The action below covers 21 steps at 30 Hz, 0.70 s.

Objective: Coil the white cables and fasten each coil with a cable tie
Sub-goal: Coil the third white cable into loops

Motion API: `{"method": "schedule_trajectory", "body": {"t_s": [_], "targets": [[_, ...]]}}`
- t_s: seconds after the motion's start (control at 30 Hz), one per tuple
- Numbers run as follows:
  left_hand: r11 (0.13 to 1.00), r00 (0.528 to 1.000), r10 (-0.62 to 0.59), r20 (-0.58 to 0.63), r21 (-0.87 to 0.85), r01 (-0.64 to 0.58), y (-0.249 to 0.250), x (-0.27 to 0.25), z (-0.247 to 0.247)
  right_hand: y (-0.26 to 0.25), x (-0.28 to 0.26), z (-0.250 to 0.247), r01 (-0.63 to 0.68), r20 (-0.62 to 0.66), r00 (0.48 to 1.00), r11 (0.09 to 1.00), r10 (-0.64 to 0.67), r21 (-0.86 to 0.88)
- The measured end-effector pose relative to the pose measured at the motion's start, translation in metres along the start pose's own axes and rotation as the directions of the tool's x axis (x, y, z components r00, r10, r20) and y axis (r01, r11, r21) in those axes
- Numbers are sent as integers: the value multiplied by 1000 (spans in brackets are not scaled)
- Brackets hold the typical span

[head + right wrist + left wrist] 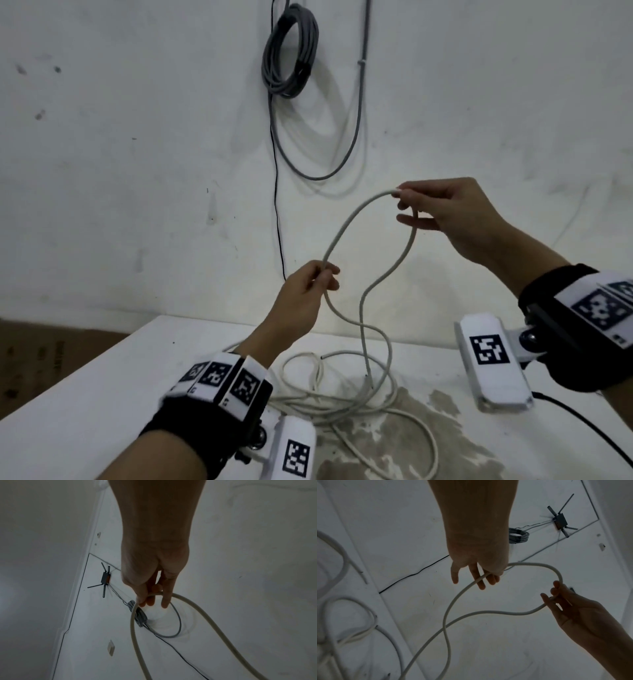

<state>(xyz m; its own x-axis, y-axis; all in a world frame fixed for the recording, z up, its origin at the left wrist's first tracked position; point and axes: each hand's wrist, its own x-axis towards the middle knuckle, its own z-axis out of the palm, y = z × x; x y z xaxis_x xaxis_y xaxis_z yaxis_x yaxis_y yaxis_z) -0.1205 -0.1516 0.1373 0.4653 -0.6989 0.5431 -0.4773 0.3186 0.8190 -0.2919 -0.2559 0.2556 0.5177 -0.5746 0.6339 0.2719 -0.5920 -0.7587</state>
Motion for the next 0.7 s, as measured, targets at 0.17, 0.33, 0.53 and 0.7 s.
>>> {"method": "schedule_trajectory", "body": {"t_s": [0.17,0.33,0.53,0.7], "targets": [[978,945,205,-253,17,-208,14,22,-4,14,-1,-14,-30,-66,998,801,-12,-598],[805,845,528,-84,364,-467,48,36,10,12,-15,6,297,216,954,575,-207,-762],[831,881,474,-8,336,-444,48,30,5,-1,-21,2,223,63,972,805,-226,-550],[894,960,278,-29,373,-248,8,17,-17,0,-24,-29,185,-195,949,938,-248,-293]]}}
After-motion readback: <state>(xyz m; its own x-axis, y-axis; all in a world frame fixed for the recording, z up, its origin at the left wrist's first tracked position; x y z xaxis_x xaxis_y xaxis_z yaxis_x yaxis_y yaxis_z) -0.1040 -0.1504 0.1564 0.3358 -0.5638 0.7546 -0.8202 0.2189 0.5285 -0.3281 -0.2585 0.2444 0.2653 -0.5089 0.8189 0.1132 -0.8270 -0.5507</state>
